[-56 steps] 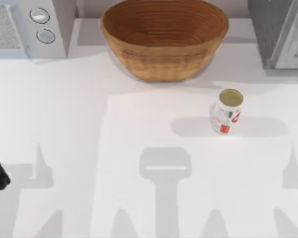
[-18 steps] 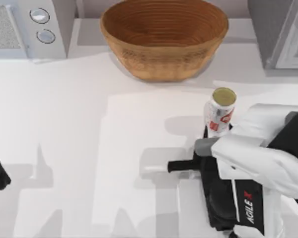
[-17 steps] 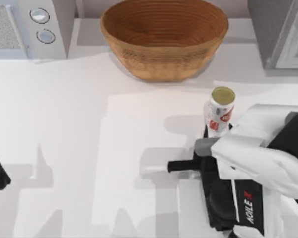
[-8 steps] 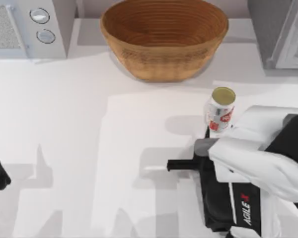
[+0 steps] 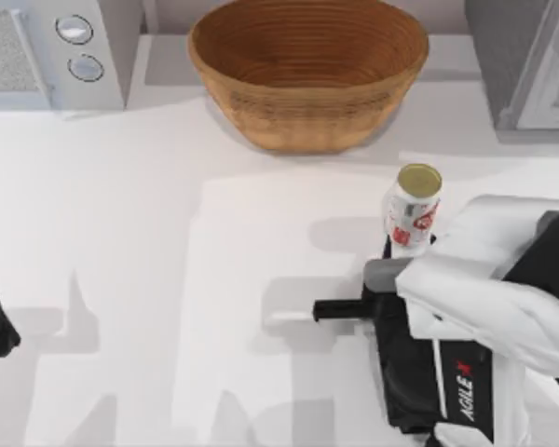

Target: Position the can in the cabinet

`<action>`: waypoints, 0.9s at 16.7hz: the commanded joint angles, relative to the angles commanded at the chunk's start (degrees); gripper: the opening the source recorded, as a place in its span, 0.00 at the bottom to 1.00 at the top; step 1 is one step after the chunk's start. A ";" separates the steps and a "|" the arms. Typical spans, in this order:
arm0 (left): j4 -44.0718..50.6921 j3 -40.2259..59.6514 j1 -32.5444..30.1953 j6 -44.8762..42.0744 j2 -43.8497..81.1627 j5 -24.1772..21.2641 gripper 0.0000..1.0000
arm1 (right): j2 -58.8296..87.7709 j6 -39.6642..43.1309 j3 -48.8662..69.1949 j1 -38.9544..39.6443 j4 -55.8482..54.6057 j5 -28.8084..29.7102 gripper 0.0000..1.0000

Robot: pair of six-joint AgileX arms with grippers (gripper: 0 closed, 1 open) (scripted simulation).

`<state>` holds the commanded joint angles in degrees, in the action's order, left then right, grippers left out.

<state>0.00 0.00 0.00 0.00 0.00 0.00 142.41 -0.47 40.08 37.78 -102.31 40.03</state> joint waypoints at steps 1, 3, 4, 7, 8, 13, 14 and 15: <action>0.00 0.00 0.00 0.00 0.00 0.00 1.00 | -0.13 -0.02 0.17 -0.56 0.31 -0.56 1.00; 0.00 0.00 0.00 0.00 0.00 0.00 1.00 | -0.36 -0.04 0.49 -1.59 0.87 -1.59 1.00; 0.00 0.00 0.00 0.00 0.00 0.00 1.00 | -0.45 -0.05 0.64 -2.04 1.10 -2.04 1.00; 0.00 0.00 0.00 0.00 0.00 0.00 1.00 | -0.63 -0.05 0.98 -3.04 1.61 -3.04 1.00; 0.00 0.00 0.00 0.00 0.00 0.00 1.00 | -0.66 -0.05 1.04 -3.22 1.70 -3.22 1.00; 0.00 0.00 0.00 0.00 0.00 0.00 1.00 | -0.67 -0.04 1.08 -3.33 1.75 -3.33 1.00; 0.00 0.00 0.00 0.00 0.00 0.00 1.00 | -0.67 -0.04 1.08 -3.33 1.75 -3.33 0.92; 0.00 0.00 0.00 0.00 0.00 0.00 1.00 | -0.67 -0.04 1.08 -3.33 1.75 -3.33 0.85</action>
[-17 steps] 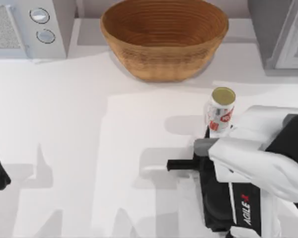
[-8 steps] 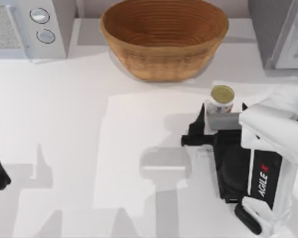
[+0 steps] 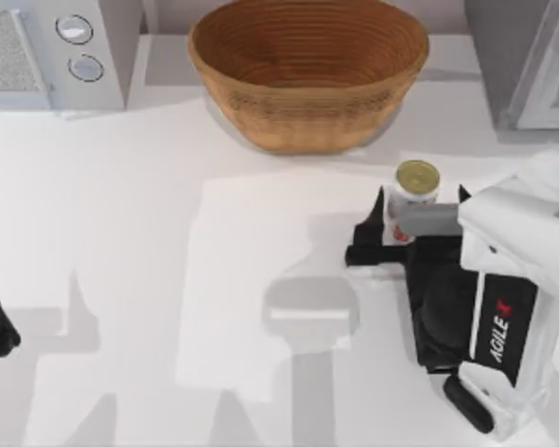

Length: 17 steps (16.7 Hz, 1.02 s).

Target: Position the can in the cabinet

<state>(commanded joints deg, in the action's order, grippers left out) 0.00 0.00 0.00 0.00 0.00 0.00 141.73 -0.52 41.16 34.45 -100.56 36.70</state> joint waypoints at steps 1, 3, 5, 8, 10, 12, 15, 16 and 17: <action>0.00 0.00 0.00 0.00 0.00 0.00 1.00 | 0.00 0.00 0.00 0.00 0.00 0.00 0.77; 0.00 0.00 0.00 0.00 0.00 0.00 1.00 | 0.00 0.00 0.00 0.00 0.00 0.00 0.62; 0.00 0.00 0.00 0.00 0.00 0.00 1.00 | 0.00 0.00 0.00 0.00 0.00 0.00 0.47; 0.00 0.00 0.00 0.00 0.00 0.00 1.00 | 0.00 0.00 0.00 0.00 0.00 0.00 0.25; 0.00 0.00 0.00 0.00 0.00 0.00 1.00 | 0.00 0.00 0.00 0.00 0.00 0.00 0.10; 0.00 0.00 0.00 0.00 0.00 0.00 1.00 | 0.00 0.00 0.00 0.00 0.00 0.00 0.00; 0.00 0.00 0.00 0.00 0.00 0.00 1.00 | 0.00 0.00 0.00 0.00 0.00 0.00 0.00; 0.00 0.00 0.00 0.00 0.00 0.00 1.00 | 0.00 0.00 0.00 0.00 0.00 0.00 0.00; 0.00 0.00 0.00 0.00 0.00 0.00 1.00 | 0.00 0.00 0.00 0.00 0.00 0.00 0.00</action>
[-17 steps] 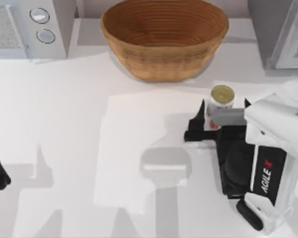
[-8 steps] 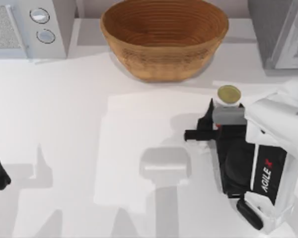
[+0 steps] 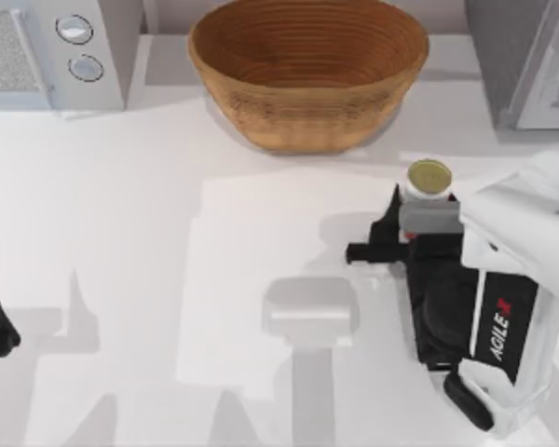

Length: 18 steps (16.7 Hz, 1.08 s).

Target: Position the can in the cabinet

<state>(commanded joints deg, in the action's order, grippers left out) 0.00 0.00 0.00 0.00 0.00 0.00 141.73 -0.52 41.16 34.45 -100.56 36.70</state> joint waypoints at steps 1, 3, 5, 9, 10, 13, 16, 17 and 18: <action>0.00 0.00 0.00 0.00 0.00 0.00 1.00 | 0.00 0.00 0.00 0.00 0.00 0.00 0.00; 0.00 0.00 0.00 0.00 0.00 0.00 1.00 | 0.63 -0.09 0.24 0.18 0.03 -0.03 0.00; 0.00 0.00 0.00 0.00 0.00 0.00 1.00 | 0.04 -0.05 0.11 0.05 0.63 0.04 0.00; 0.00 0.00 0.00 0.00 0.00 0.00 1.00 | -6.32 -0.04 -0.58 -0.18 6.70 -0.10 0.00; 0.00 0.00 0.00 0.00 0.00 0.00 1.00 | -8.02 -0.08 -0.67 -0.15 8.24 -0.10 0.00; 0.00 0.00 0.00 0.00 0.00 0.00 1.00 | -12.52 -0.23 -0.98 -0.10 12.48 -0.18 0.00; 0.00 0.00 0.00 0.00 0.00 0.00 1.00 | -17.11 -0.26 -1.34 -0.02 16.86 -0.30 0.00; 0.00 0.00 0.00 0.00 0.00 0.00 1.00 | -18.65 -0.19 -1.45 -0.01 18.31 -0.31 0.00; 0.00 0.00 0.00 0.00 0.00 0.00 1.00 | -20.22 -0.13 -1.53 0.00 19.73 -0.33 0.00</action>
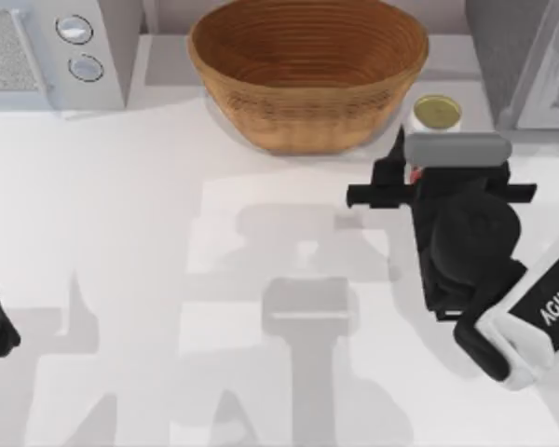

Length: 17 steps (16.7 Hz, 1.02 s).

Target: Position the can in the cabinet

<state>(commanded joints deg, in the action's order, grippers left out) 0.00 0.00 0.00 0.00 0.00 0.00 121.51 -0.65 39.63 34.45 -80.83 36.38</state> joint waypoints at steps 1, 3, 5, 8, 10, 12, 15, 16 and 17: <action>0.00 0.00 0.00 0.00 0.00 0.00 1.00 | -1.60 0.01 -0.05 0.02 1.38 -0.03 0.00; 0.00 0.00 0.00 0.00 0.00 0.00 1.00 | -4.78 -0.21 -0.19 0.08 4.23 -0.11 0.00; 0.00 0.00 0.00 0.00 0.00 0.00 1.00 | -7.66 -0.38 -0.45 0.11 7.05 -0.14 0.00; 0.00 0.00 0.00 0.00 0.00 0.00 1.00 | -12.99 -0.29 -0.88 0.04 12.18 -0.16 0.00; 0.00 0.00 0.00 0.00 0.00 0.00 1.00 | -16.40 -0.31 -0.94 0.19 15.23 -0.06 0.00; 0.00 0.00 0.00 0.00 0.00 0.00 1.00 | -17.69 -0.37 -0.88 0.32 16.42 -0.07 0.00; 0.00 0.00 0.00 0.00 0.00 0.00 1.00 | -17.69 -0.37 -0.88 0.32 16.42 -0.07 0.00; 0.00 0.00 0.00 0.00 0.00 0.00 1.00 | -17.48 -0.46 -0.75 0.14 16.29 -0.09 0.00; 0.00 0.00 0.00 0.00 0.00 0.00 1.00 | -17.48 -0.46 -0.75 0.14 16.29 -0.09 0.00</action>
<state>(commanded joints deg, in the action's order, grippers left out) 0.00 0.00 0.00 0.00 0.00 0.00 104.03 -1.11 38.89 34.59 -64.54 36.29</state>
